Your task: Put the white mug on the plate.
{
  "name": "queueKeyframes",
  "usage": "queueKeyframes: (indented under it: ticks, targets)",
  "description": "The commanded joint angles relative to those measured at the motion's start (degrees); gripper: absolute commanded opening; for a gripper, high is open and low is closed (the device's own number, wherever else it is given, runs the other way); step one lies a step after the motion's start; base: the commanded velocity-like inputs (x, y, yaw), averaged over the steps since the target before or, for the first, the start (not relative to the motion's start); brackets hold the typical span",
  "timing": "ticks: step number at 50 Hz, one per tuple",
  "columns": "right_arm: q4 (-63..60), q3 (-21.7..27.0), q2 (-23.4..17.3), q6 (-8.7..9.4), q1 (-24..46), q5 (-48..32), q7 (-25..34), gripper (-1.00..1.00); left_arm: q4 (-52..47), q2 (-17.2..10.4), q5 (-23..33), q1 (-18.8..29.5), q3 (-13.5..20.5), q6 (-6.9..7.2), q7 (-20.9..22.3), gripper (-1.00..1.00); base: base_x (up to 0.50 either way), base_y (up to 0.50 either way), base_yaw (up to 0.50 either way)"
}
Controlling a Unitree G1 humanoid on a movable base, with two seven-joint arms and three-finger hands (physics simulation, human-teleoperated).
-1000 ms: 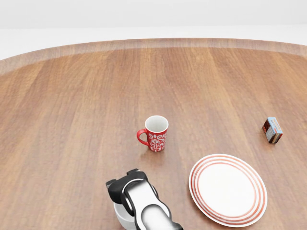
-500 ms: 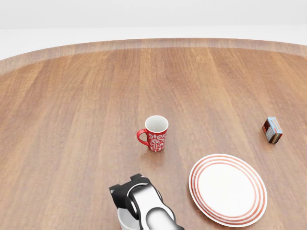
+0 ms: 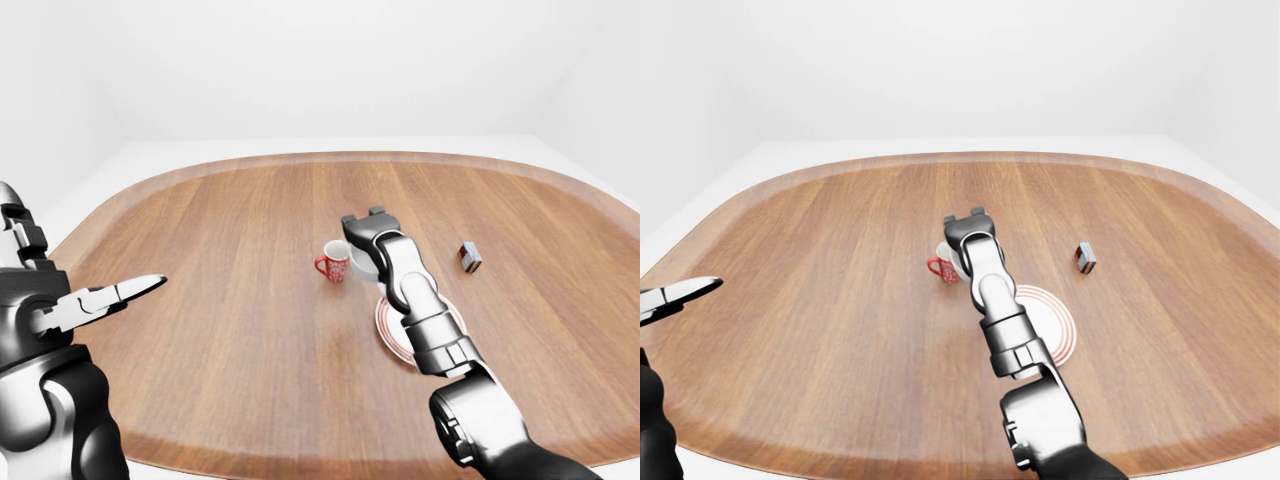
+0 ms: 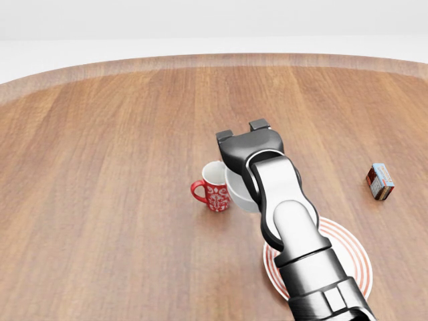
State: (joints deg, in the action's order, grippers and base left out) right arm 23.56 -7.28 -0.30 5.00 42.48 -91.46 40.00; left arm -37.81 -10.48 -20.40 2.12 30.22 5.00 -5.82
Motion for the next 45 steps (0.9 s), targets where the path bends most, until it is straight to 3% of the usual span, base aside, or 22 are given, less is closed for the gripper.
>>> queueKeyframes:
  ticks: [1, 6, 14, 36, 45]
  targets:
    - [1.6, 5.4, -8.9, 0.00, 4.2, -0.6, 0.0, -1.00, -0.1, -0.1, 0.2, 0.2, -0.1, 0.00, -0.1, 1.00, 0.00, 0.00, 0.00]
    - [12.2, 6.4, -11.8, 0.00, 7.4, 1.4, 0.0, -1.00, 0.0, 0.0, 0.3, 0.2, -0.3, 0.00, 0.0, 1.00, 0.00, 0.00, 0.00]
    - [17.8, 7.4, -16.7, 0.00, 8.5, 6.0, 0.0, -1.00, 0.1, 0.0, 0.4, 0.2, -0.4, 0.00, 0.0, 1.00, 0.00, 0.00, 0.00]
    - [31.5, 6.6, -21.1, 0.00, 4.2, 13.4, 0.0, -1.00, 0.0, 0.1, 0.6, 0.1, -0.5, 0.00, 0.0, 1.00, 0.00, 0.00, 0.00]
    - [33.7, 6.0, -20.9, 0.00, 3.8, 16.0, 0.0, -1.00, 0.1, 0.2, 0.6, 0.1, -0.5, 0.00, 0.1, 1.00, 0.00, 0.00, 0.00]
